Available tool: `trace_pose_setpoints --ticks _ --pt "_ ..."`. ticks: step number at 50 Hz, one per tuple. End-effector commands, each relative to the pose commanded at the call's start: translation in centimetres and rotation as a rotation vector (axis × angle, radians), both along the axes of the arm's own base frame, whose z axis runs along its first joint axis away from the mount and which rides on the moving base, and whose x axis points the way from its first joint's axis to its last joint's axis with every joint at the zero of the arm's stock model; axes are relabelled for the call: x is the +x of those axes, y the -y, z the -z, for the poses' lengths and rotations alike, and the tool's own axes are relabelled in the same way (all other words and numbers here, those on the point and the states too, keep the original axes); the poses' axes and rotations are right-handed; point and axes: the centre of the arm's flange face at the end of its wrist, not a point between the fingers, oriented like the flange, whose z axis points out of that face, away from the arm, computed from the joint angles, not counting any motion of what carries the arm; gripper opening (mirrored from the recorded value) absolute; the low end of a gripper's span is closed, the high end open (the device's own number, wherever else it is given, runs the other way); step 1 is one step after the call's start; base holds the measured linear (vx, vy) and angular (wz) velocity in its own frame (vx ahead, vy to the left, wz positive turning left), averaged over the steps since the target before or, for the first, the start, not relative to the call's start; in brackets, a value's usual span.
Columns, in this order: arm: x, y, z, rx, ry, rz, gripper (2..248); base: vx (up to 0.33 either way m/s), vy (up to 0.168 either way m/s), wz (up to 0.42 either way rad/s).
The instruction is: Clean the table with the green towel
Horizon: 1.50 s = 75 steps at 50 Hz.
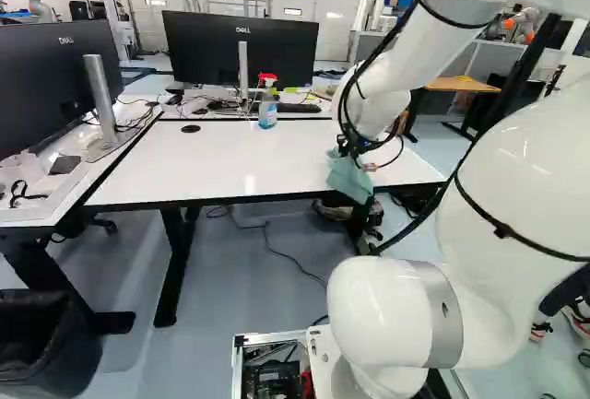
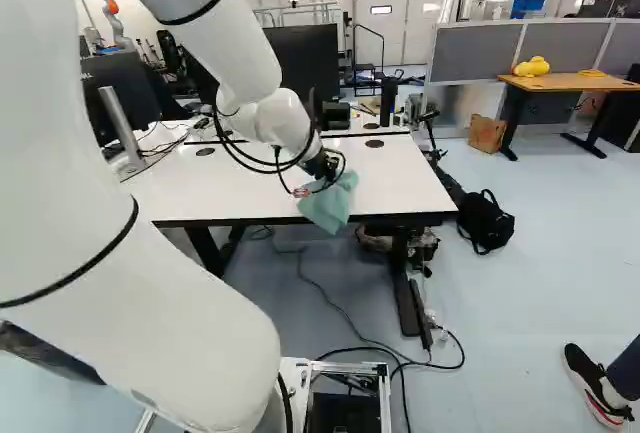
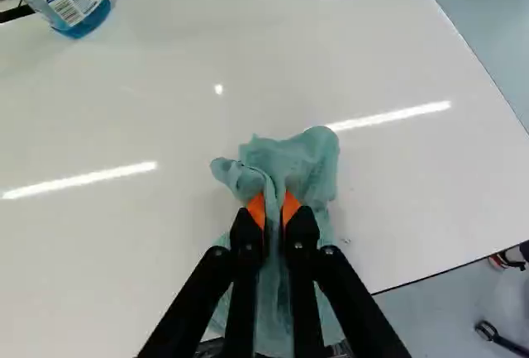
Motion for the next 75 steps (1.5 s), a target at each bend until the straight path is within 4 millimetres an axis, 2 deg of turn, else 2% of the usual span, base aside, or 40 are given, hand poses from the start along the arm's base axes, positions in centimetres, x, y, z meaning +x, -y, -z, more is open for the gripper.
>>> trace_pose_setpoints --ticks 16,33,75 --pt "0.9 -2.5 0.0 0.000 0.000 -0.064 44 0.000 0.000 0.000" --pt "1.0 -5.0 0.0 0.003 0.000 -0.118 44 0.000 0.000 0.000" --pt "0.8 -5.1 0.1 0.119 -0.010 0.017 44 0.000 0.000 0.000"
